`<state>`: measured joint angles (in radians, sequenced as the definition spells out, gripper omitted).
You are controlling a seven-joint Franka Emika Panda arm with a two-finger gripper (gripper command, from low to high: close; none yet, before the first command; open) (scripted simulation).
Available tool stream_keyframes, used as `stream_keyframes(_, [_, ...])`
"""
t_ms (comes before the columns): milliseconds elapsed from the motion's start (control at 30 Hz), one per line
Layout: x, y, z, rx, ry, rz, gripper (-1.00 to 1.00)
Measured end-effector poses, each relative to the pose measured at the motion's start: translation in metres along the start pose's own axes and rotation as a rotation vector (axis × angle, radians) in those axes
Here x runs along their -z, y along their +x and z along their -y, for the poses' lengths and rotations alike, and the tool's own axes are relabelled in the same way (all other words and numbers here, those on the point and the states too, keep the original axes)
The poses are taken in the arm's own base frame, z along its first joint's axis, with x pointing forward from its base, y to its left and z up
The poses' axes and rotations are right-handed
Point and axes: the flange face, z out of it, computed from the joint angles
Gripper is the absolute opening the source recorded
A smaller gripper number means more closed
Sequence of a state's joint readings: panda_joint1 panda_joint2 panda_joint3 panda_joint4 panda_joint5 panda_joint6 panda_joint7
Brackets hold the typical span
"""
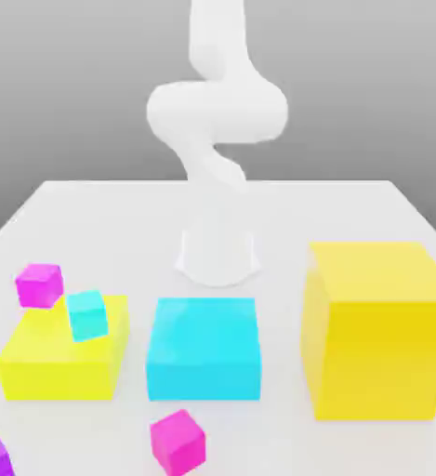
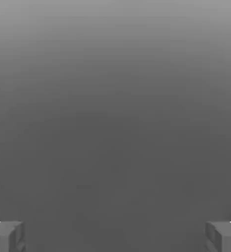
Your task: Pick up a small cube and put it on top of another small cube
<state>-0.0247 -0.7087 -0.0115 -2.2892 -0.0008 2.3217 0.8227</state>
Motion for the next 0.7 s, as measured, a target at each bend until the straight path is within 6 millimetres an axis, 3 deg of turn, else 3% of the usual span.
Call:
stream_keyframes(167, [-0.084, 0.029, -0.021, -0.11, -0.114, 0.052, 0.0])
stream_keyframes(367, [-0.181, 0.055, -0.067, -0.244, -0.247, 0.107, 0.0])
stream_keyframes(533, [-0.257, 0.067, -0.122, -0.359, -0.358, 0.149, 0.0])
stream_keyframes(700, [-0.325, 0.073, -0.194, -0.487, -0.473, 0.183, 0.0])
